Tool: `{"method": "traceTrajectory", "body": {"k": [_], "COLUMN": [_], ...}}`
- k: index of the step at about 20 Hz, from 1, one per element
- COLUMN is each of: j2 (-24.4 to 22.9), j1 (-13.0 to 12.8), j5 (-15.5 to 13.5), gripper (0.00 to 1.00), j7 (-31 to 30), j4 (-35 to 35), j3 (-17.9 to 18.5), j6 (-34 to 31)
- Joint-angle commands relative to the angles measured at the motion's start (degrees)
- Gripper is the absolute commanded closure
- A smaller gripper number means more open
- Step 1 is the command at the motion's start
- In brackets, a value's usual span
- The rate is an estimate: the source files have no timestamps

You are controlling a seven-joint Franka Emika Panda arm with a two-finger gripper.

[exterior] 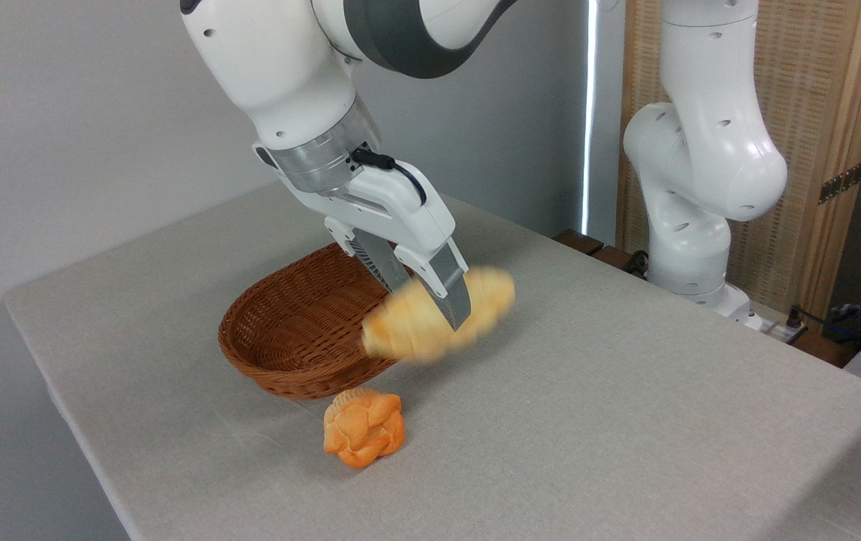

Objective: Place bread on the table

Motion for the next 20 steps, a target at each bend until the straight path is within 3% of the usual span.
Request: {"method": "traceTrajectory", "body": {"k": [1,9,14,17,20], "j2": [-0.3,-0.9,-1.1,-1.2,-1.7], "j1": [-0.6,-0.6,-0.6,-0.7,-0.8], "j5": [0.9,0.7,0.1,-0.2,-2.6], "gripper": [0.0,0.0,0.0,0.0,0.0], "j7": [0.2,0.2,0.2,0.2,0.7], "j4": [0.1,1.2,8.1,8.6,8.6], "j3": [0.5,0.5,0.1,-0.3,-0.1], "j6": [-1.2,-0.3,0.8,3.6,7.5]}}
